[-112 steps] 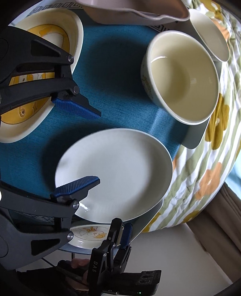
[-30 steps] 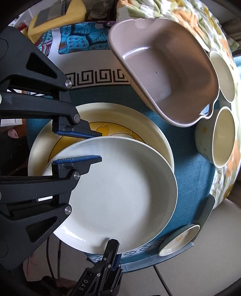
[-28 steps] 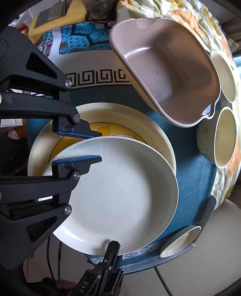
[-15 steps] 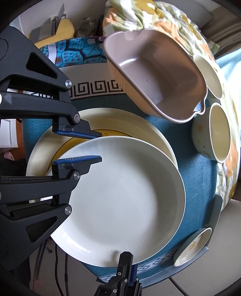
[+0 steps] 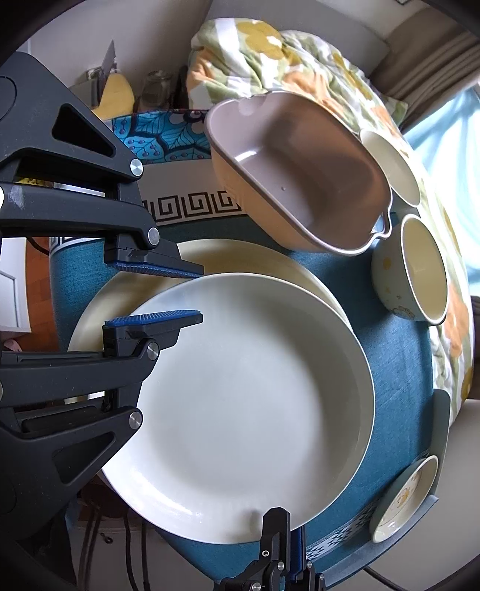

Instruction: Organize plates and bowls

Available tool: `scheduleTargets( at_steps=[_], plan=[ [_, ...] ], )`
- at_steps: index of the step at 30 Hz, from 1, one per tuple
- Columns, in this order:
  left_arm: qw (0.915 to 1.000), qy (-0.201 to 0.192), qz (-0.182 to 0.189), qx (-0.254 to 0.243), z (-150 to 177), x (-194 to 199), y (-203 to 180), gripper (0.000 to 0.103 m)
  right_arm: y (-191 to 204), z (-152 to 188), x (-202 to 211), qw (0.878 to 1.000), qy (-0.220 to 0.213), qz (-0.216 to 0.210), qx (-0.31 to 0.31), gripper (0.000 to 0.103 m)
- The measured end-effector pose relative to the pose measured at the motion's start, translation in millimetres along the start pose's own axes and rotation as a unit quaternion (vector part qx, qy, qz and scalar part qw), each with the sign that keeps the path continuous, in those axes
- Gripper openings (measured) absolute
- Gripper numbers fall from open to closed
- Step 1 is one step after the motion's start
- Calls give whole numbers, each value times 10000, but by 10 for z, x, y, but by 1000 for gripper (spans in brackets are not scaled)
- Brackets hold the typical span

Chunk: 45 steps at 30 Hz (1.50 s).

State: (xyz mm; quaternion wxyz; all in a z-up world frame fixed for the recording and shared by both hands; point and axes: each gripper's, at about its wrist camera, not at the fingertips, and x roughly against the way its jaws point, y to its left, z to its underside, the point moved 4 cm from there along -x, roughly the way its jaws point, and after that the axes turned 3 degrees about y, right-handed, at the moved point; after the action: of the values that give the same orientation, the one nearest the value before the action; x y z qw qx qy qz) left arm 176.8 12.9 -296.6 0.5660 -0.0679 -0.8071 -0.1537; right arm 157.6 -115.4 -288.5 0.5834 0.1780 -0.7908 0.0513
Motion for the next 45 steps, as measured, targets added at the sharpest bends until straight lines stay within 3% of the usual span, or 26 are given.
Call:
scheduleTargets(
  at_steps=[20,31,35,38,39,40,41,42,43,44,45],
  plan=[
    [9990,-34,-437,-99,48,60,-27,14,96,-23,-57,9995,-6,182,253,15],
    [9997,-13,-240,32,43,88,20,14,117,-36,-65,9994,16,221,252,15],
    [9996,-224,-173,97,-60,309,54,14,94,-88,136,9996,-207,159,50,15],
    [9983,-542,-163,119,-219,590,61,21,46,-127,391,9987,-463,150,-147,15],
    [9975,-672,-168,123,-285,698,59,35,19,-137,486,9981,-554,158,-240,15],
    [9965,-812,-165,120,-352,804,63,70,-21,-138,583,9971,-647,164,-360,15],
    [9948,-995,-169,108,-422,920,47,88,-70,-130,676,9959,-732,158,-508,15],
    [9919,-1260,-146,79,-489,1051,25,103,-125,-114,768,9944,-812,152,-662,17],
    [9878,-1557,-43,17,-546,1181,-12,103,-184,-88,864,9924,-908,159,-817,22],
    [9855,-1694,85,-80,-617,1265,-61,103,-248,-50,961,9899,-1023,173,-969,48],
    [9847,-1722,215,-183,-700,1313,-118,103,-315,-4,1054,9871,-1125,197,-1119,91]
  ],
)
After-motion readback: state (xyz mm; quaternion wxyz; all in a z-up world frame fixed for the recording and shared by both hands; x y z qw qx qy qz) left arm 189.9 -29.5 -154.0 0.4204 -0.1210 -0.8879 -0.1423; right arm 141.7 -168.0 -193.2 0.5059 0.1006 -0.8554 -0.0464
